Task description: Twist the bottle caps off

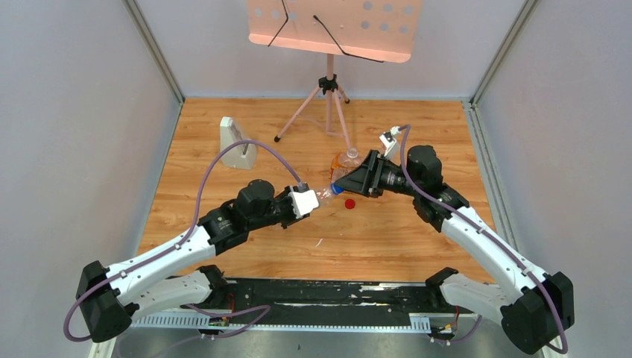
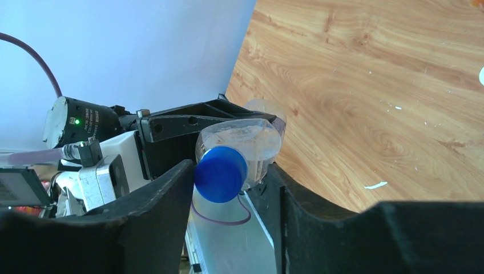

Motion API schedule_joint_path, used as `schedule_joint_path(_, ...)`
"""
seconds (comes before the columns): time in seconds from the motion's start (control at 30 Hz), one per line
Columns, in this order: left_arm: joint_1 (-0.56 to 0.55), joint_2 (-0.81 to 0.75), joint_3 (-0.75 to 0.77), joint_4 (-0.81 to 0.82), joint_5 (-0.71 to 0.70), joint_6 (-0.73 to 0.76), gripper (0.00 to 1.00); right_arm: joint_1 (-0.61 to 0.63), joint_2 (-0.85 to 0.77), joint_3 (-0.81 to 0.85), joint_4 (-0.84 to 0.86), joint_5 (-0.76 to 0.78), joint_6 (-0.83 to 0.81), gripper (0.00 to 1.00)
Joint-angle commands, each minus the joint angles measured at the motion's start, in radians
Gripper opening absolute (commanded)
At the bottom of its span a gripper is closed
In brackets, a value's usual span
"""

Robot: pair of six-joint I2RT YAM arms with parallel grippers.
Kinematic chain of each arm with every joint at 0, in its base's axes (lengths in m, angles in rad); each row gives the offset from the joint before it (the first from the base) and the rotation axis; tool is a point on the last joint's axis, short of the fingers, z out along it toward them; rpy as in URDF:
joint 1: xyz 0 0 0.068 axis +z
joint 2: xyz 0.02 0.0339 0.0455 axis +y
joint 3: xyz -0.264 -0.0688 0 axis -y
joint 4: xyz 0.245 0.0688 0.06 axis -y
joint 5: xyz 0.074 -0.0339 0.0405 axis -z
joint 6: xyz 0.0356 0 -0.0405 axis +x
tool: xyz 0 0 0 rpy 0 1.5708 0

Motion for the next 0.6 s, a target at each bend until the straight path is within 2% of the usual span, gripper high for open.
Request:
schedule_joint_path(0.0, -0.006, 0.006, 0.008, 0.045, 0.003, 0.026, 0.00, -0.002, 0.025, 0.052, 0.048, -0.066, 0.018, 0.47)
schedule_joint_path(0.03, -0.006, 0.007, 0.008, 0.046, 0.004, 0.026, 0.00, -0.002, 0.026, 0.051, 0.047, -0.066, 0.017, 0.45)
schedule_joint_path(0.13, -0.007, 0.012, 0.011, 0.042, 0.007, 0.020, 0.00, -0.002, 0.016, 0.042, 0.048, -0.067, -0.003, 0.30)
schedule_joint_path(0.2, -0.006, 0.013, 0.010, 0.042, 0.000, 0.010, 0.00, -0.002, 0.007, 0.040, 0.047, -0.085, -0.030, 0.24)
schedule_joint_path(0.4, -0.006, 0.022, 0.021, 0.038, 0.019, -0.053, 0.00, -0.002, -0.014, 0.033, 0.048, -0.159, -0.187, 0.13)
schedule_joint_path(0.47, 0.006, 0.024, 0.034, 0.027, 0.057, -0.076, 0.00, -0.001, -0.025, 0.026, 0.056, -0.185, -0.264, 0.11)
schedule_joint_path(0.57, 0.059, 0.030, 0.054, 0.016, 0.242, -0.121, 0.00, -0.001, -0.049, 0.007, 0.063, -0.228, -0.398, 0.07)
